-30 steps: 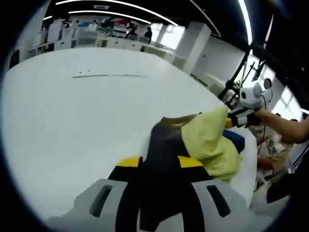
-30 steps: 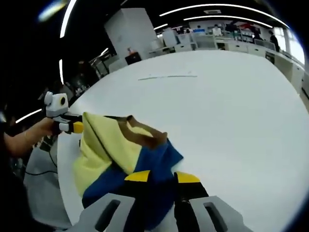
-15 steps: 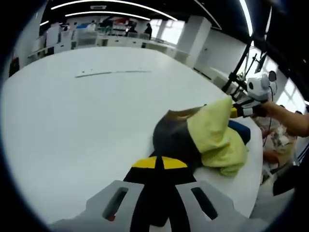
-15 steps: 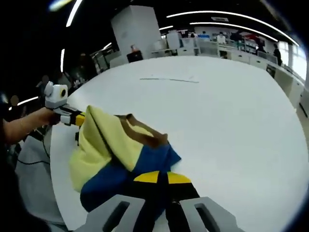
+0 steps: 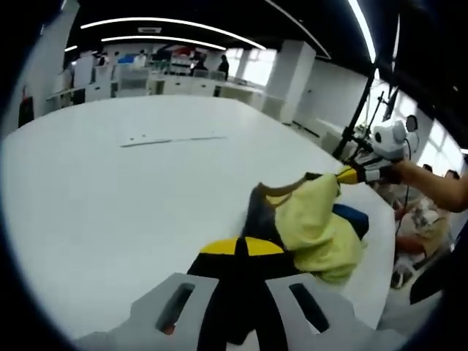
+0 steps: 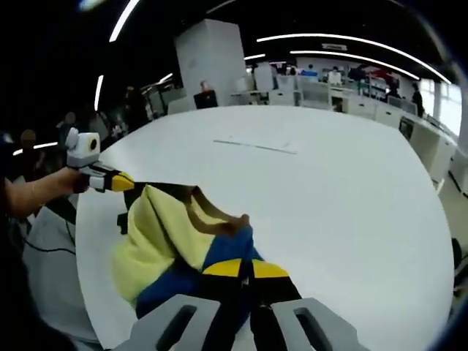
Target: Fold the garment on the visible template until the final outline fits inside the template.
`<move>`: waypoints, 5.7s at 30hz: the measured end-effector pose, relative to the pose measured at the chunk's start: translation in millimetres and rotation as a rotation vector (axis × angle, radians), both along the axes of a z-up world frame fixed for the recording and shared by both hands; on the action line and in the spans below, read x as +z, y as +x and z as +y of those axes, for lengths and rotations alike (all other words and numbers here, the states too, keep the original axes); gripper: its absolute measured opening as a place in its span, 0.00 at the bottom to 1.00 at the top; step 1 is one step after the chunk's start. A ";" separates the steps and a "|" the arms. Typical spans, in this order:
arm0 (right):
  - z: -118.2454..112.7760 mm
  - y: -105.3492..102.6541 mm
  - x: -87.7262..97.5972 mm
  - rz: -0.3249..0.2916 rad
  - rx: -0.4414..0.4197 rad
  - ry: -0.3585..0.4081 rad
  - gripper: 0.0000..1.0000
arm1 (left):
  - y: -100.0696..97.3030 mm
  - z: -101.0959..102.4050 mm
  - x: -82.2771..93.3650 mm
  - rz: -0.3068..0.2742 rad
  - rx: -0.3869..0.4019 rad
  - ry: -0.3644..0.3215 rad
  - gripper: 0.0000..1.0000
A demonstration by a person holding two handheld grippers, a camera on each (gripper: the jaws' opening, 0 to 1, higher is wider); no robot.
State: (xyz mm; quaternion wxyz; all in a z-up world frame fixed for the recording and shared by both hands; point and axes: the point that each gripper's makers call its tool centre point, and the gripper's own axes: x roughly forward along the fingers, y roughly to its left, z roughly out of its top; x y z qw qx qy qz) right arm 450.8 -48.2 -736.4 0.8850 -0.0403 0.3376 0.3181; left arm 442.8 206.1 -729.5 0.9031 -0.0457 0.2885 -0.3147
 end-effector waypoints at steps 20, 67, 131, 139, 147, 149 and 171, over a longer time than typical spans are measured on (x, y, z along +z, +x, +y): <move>4.5 42.5 65.5 -0.173 -0.069 0.027 0.00 | 40.1 13.0 72.0 -0.175 0.093 -0.097 0.00; 8.1 190.2 -10.0 -0.148 -0.396 0.006 0.00 | 179.7 42.2 -14.2 -0.167 0.414 0.071 0.00; 9.4 69.3 1.5 0.066 -0.090 0.070 0.58 | 72.6 54.8 -3.0 -0.145 0.153 0.092 0.69; 10.7 48.6 5.0 0.073 -0.053 0.089 0.54 | 41.7 57.7 -3.0 -0.139 0.138 0.085 0.68; 6.2 26.0 -10.0 0.094 -0.036 0.088 0.49 | 14.5 61.4 -5.5 -0.126 0.172 0.032 0.66; 4.1 22.0 -14.5 0.099 -0.038 0.084 0.48 | 10.4 61.7 -6.9 -0.125 0.172 0.035 0.64; -5.4 -2.1 -55.8 0.070 -0.020 -0.008 0.29 | -42.2 71.0 -55.0 -0.049 0.130 0.154 0.30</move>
